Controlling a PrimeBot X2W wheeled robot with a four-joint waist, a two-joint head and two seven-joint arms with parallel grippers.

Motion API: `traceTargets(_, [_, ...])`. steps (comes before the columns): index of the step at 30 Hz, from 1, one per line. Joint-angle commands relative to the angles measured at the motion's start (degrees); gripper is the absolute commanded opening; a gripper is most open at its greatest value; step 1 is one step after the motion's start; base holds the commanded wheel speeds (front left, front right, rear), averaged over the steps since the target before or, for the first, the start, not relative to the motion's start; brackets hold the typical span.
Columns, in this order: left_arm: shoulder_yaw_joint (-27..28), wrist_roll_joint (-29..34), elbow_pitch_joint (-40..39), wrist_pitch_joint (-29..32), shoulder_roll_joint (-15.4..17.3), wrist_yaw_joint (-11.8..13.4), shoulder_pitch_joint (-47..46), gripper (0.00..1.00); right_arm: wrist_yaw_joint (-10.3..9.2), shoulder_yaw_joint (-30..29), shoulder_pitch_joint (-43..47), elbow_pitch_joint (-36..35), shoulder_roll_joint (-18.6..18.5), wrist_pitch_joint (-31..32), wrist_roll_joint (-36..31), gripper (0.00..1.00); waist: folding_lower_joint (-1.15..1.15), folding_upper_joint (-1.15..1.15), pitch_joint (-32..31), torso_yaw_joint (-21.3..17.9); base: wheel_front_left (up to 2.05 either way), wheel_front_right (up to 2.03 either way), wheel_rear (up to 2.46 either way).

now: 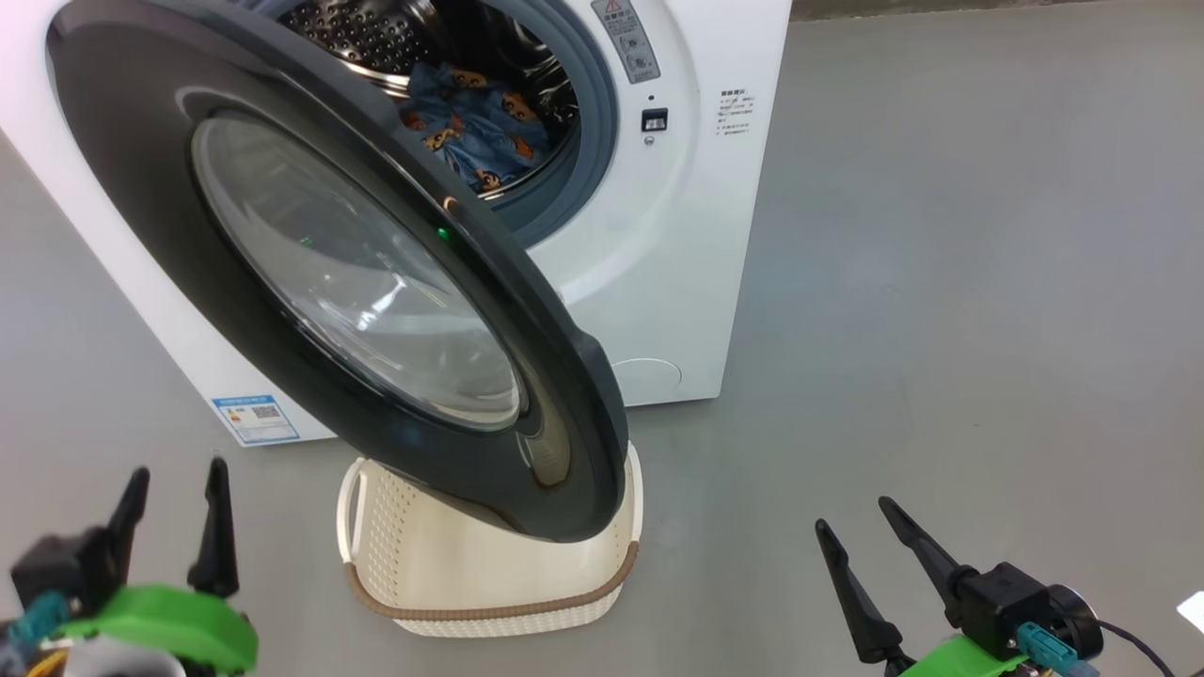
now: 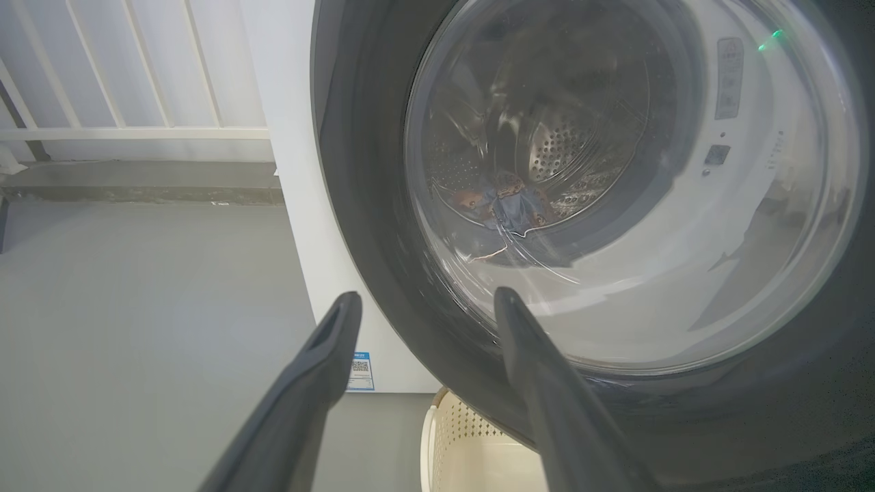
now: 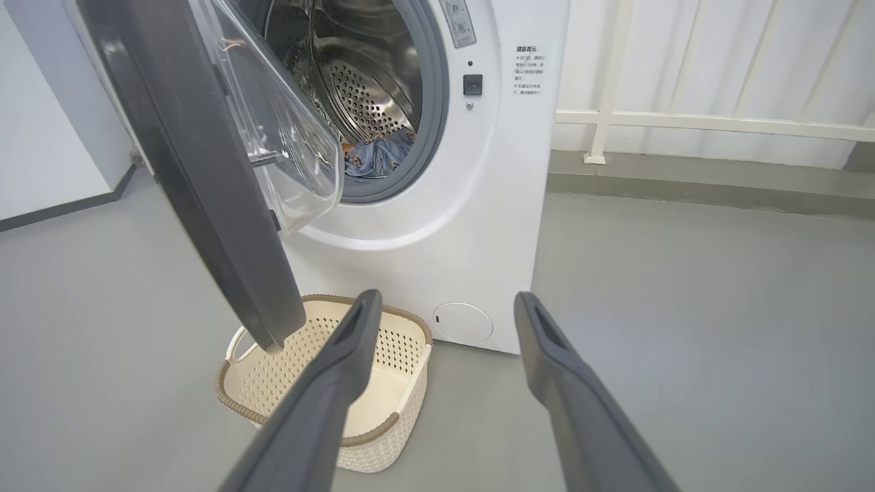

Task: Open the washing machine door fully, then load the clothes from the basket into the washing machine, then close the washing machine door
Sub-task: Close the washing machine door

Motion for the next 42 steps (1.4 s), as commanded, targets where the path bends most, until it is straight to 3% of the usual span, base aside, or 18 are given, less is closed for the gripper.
traceTargets(1, [3.22,2.06,-2.4,-0.74,1.2,0.21,0.22,1.0,0.09,0.79,0.17,-1.58,-0.32,-0.69,0.09,1.0,0.0,0.0,0.01,-0.06,0.0,0.0,0.0])
traceTargets(7, [7.63,6.16,-5.21,-0.75,-2.29,-1.08,4.81,1.0,0.09,-0.02,0.61,-1.53,-0.06,-0.69,0.1,1.0,0.0,0.0,0.0,-0.27,0.0,0.0,0.0])
traceTargets(20, [16.94,13.76,-7.13,-0.76,-9.77,-6.85,9.33,1.0,0.09,-1.57,1.53,-1.68,0.08,-0.69,0.02,1.0,0.0,0.0,-0.46,-0.56,0.0,0.0,0.0])
traceTargets(29, [20.7,16.68,-6.7,-0.76,-11.92,-9.16,8.71,1.0,0.09,-1.89,1.68,-1.7,0.4,-0.69,-0.27,1.0,0.0,0.0,-0.08,-0.61,0.0,0.0,0.0])
traceTargets(42, [22.02,17.89,-6.34,-0.76,-12.95,-10.15,8.54,1.0,0.09,-2.03,1.6,-1.9,0.64,-0.69,-0.5,1.0,0.0,0.0,0.41,-0.44,0.0,0.0,0.0])
